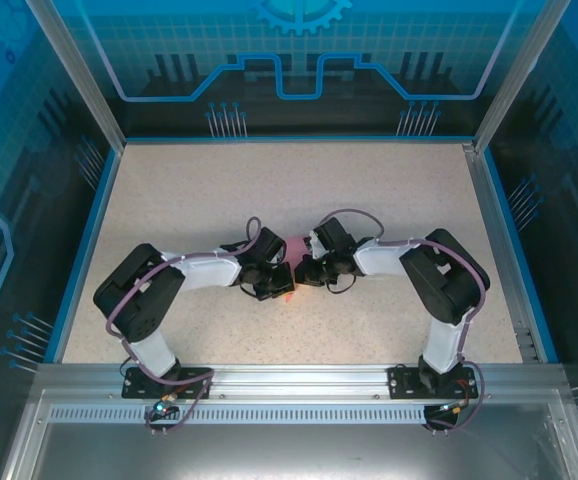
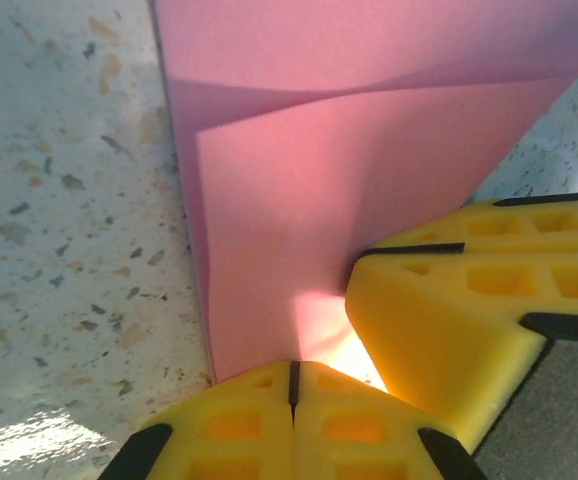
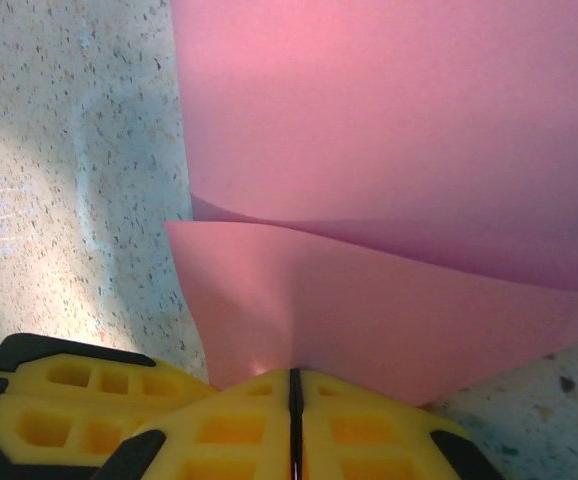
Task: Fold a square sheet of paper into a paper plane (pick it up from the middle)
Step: Third fold the triangle at the center of the table.
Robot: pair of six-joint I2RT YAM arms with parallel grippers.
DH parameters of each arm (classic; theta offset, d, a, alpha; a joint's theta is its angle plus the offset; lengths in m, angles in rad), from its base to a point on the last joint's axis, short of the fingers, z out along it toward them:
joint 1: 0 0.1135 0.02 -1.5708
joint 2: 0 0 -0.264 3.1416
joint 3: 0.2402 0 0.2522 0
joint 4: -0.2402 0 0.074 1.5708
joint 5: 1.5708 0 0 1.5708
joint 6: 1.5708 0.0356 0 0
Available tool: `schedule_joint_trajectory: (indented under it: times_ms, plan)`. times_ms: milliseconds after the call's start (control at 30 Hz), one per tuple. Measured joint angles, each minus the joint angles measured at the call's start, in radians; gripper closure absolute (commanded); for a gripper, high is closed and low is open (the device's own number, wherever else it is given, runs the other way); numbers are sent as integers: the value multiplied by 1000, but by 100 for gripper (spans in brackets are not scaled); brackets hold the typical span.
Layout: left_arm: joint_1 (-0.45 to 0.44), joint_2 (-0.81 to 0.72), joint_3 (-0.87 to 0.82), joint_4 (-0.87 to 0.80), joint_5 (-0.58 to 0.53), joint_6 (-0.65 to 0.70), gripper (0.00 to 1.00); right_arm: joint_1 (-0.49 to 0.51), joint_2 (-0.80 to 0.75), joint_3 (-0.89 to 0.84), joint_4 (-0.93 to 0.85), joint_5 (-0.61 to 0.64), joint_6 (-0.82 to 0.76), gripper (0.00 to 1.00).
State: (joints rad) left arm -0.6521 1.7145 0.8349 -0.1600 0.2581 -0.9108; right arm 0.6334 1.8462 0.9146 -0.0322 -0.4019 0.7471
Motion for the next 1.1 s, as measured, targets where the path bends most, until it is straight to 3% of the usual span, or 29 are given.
schedule_joint_trajectory:
  times_ms: [333,600,867,1100]
  plan:
    - [-2,-8,-21,27,-3,-8,100,-28,35,57,-76,-38,-54,91]
    - [-2,-14,-35,47,-3,-20,100,-108,85,125,-130,-84,-98,92]
    - [-2,-16,-37,51,-4,-27,100,-211,85,182,-152,61,-119,92]
    - [-5,-16,-35,50,-8,-26,100,-187,-49,125,-149,106,-119,91]
